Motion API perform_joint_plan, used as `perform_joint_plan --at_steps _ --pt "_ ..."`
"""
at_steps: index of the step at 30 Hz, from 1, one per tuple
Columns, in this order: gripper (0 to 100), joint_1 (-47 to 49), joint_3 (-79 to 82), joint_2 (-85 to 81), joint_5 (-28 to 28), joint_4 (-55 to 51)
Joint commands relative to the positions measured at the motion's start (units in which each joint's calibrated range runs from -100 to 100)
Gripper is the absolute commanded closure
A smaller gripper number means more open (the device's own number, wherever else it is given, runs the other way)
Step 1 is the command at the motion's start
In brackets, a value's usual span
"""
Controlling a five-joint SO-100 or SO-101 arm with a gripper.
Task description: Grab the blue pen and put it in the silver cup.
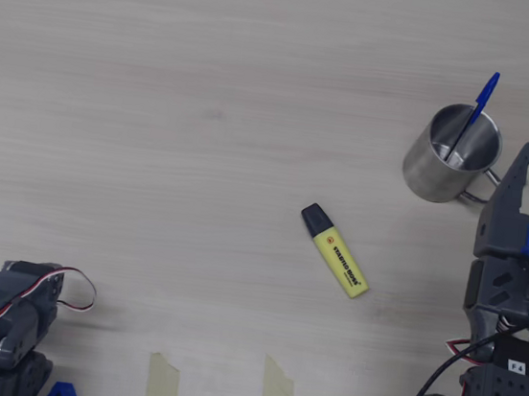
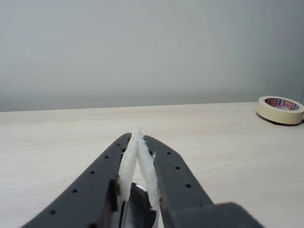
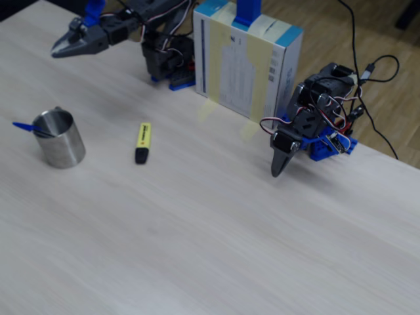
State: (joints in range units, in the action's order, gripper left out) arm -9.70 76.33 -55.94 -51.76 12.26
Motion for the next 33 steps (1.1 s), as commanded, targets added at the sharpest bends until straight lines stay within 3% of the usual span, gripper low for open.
perform_joint_plan --at_steps 1,16,33 --pt "98 -0.31 2.34 -4.96 -0.32 -0.31" --pt "98 0.5 23.31 -20.4 -3.14 -0.56" --pt "98 1.94 23.04 -41.99 -5.91 -48.23"
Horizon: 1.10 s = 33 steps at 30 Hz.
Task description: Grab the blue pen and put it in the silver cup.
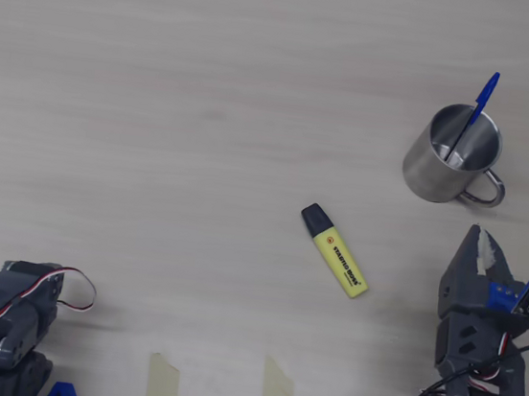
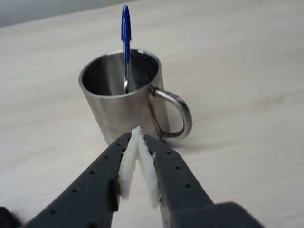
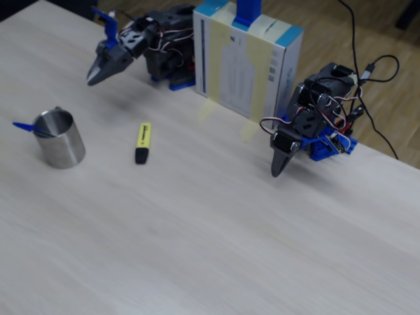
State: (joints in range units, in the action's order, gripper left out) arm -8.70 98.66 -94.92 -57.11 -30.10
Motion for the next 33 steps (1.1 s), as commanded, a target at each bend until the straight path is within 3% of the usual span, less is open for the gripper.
perform_joint_plan --at_steps 1,17,33 --pt "98 1.12 0.71 -3.67 -0.61 -7.48" --pt "98 3.83 0.71 -4.42 -1.76 -31.06" --pt "98 4.64 0.71 -4.5 -1.71 -44.46"
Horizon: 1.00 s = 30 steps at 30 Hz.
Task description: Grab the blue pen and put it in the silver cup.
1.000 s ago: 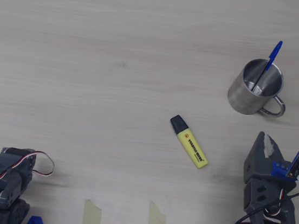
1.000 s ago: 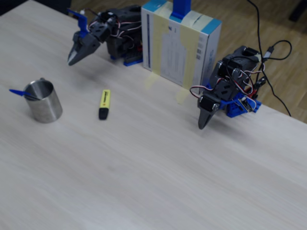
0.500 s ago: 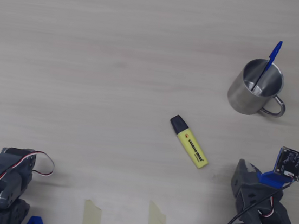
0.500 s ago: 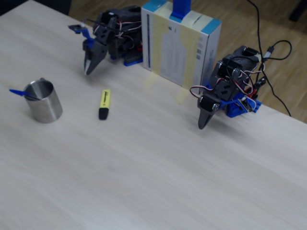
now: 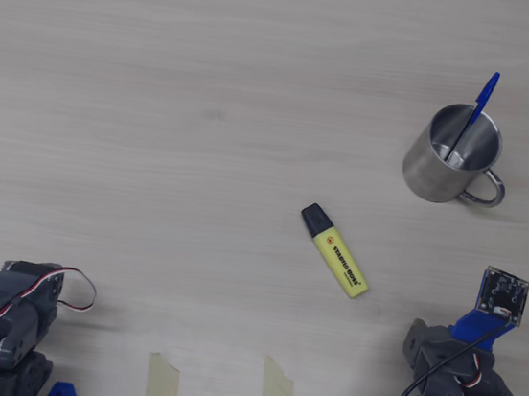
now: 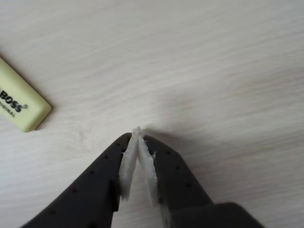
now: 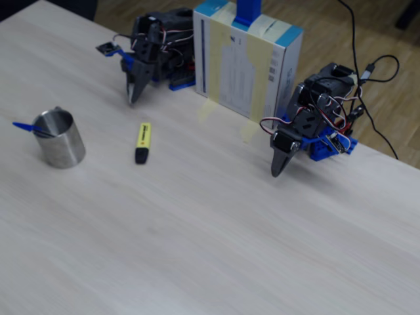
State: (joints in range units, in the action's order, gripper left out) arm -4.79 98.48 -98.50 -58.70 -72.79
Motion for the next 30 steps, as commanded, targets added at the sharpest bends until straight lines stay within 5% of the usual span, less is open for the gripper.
perform_joint_plan --at_steps 1,30 --pt "98 0.82 0.89 -0.92 -0.17 -2.19" --pt "98 0.19 0.8 -0.42 0.3 -2.19"
